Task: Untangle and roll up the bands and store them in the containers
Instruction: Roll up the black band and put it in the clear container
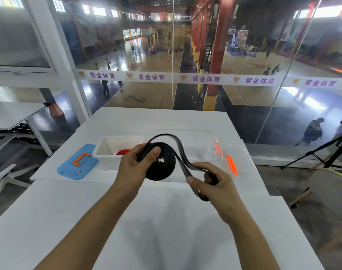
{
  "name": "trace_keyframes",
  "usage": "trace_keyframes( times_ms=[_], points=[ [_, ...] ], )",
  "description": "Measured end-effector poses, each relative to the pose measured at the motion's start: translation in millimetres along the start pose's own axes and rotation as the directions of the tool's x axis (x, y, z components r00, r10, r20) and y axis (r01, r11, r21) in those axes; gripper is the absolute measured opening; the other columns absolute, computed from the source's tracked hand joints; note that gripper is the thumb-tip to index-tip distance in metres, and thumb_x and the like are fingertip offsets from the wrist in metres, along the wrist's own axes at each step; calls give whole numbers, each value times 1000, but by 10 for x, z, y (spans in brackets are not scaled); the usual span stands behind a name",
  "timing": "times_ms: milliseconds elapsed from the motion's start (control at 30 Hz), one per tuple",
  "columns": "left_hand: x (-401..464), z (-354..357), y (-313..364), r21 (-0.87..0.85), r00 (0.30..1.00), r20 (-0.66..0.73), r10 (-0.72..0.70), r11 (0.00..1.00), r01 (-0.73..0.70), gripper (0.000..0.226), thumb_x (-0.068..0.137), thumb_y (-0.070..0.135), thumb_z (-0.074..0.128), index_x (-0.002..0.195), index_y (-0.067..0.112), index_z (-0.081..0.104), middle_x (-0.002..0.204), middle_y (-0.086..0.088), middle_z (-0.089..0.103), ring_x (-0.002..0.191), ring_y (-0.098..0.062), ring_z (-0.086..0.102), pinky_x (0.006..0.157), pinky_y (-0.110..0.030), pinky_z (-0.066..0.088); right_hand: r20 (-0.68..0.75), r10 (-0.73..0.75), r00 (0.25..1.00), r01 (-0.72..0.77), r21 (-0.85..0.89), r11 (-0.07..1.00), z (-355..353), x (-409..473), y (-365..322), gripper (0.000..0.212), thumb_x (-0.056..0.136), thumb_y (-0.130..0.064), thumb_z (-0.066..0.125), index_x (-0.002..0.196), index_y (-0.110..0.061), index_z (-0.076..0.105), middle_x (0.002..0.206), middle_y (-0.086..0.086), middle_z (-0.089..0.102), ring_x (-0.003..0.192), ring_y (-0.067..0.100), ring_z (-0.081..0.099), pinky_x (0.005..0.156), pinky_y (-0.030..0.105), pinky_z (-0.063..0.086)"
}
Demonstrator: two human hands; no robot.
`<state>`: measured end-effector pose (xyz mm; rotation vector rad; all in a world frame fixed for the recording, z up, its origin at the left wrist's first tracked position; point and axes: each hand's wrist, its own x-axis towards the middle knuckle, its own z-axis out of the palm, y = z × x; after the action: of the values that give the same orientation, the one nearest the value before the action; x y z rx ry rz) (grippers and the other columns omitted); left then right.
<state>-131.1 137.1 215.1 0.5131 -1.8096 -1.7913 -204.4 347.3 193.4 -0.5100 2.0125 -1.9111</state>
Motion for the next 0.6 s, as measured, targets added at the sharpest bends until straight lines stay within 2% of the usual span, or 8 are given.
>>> trace_keyframes(
  times_ms=[100, 167, 233, 300, 400, 467, 533, 600],
  points=[
    [50, -37, 52, -22, 998, -66, 3, 1000, -5, 9, 92, 33, 71, 99, 29, 75, 94, 6, 79, 90, -9, 74, 91, -40, 61, -119, 33, 992, -14, 161, 987, 26, -25, 38, 11, 95, -10, 73, 99, -19, 79, 61, 1, 47, 60, 24, 68, 79, 40, 64],
    [48, -62, 70, -16, 999, -50, 16, 1000, -16, 7, 92, 31, 70, 97, 30, 75, 94, 7, 79, 88, -5, 73, 91, -38, 60, -96, 56, 994, -33, 218, 975, 43, -31, 70, 9, 97, -11, 70, 104, -10, 75, 59, 1, 42, 53, 14, 63, 93, 49, 61],
    [40, -85, 82, -11, 1000, -15, 10, 1000, -10, 7, 91, 32, 71, 96, 31, 76, 95, 6, 80, 89, -7, 74, 91, -36, 59, -59, 65, 996, -44, 307, 951, 46, -39, 98, 14, 91, -17, 74, 103, -9, 75, 59, 1, 36, 51, 13, 46, 93, 50, 61],
    [45, -124, 90, 8, 1000, 30, 4, 1000, -4, 10, 87, 33, 74, 95, 30, 78, 96, 2, 80, 92, -12, 74, 93, -36, 58, -12, 75, 997, -64, 379, 923, 18, -63, 97, 30, 81, -28, 76, 104, -9, 78, 61, 2, 36, 54, 16, 36, 85, 47, 63],
    [57, -192, 111, 71, 995, 98, 3, 997, -10, 8, 89, 25, 73, 93, 27, 80, 95, -10, 78, 86, -14, 72, 90, -35, 56, -35, 104, 994, -83, 376, 923, -23, -73, 114, 33, 81, -31, 75, 102, -5, 80, 71, 8, 50, 55, 17, 37, 79, 43, 64],
    [56, -203, 135, 75, 991, 132, -7, 997, -3, 10, 86, 30, 75, 92, 27, 82, 97, -17, 77, 86, -18, 72, 91, -37, 56, -55, 135, 989, -103, 399, 911, -23, -62, 161, 23, 91, -24, 72, 94, -2, 80, 73, -1, 60, 58, 18, 42, 82, 49, 64],
    [57, -190, 153, 59, 992, 123, -11, 998, 4, 23, 79, 42, 81, 96, 26, 81, 100, -12, 78, 97, -27, 73, 95, -41, 56, -27, 168, 985, -146, 375, 915, 12, -61, 213, 21, 98, -16, 68, 86, -1, 78, 68, 3, 55, 59, 20, 44, 88, 57, 62],
    [70, -170, 161, 37, 996, 87, -19, 999, 16, 30, 76, 48, 83, 96, 26, 81, 100, -7, 79, 101, -28, 73, 95, -39, 58, 32, 167, 985, -169, 309, 936, 54, -87, 233, 20, 99, -15, 67, 88, -2, 78, 67, 16, 41, 59, 23, 43, 94, 58, 60]
  ],
)
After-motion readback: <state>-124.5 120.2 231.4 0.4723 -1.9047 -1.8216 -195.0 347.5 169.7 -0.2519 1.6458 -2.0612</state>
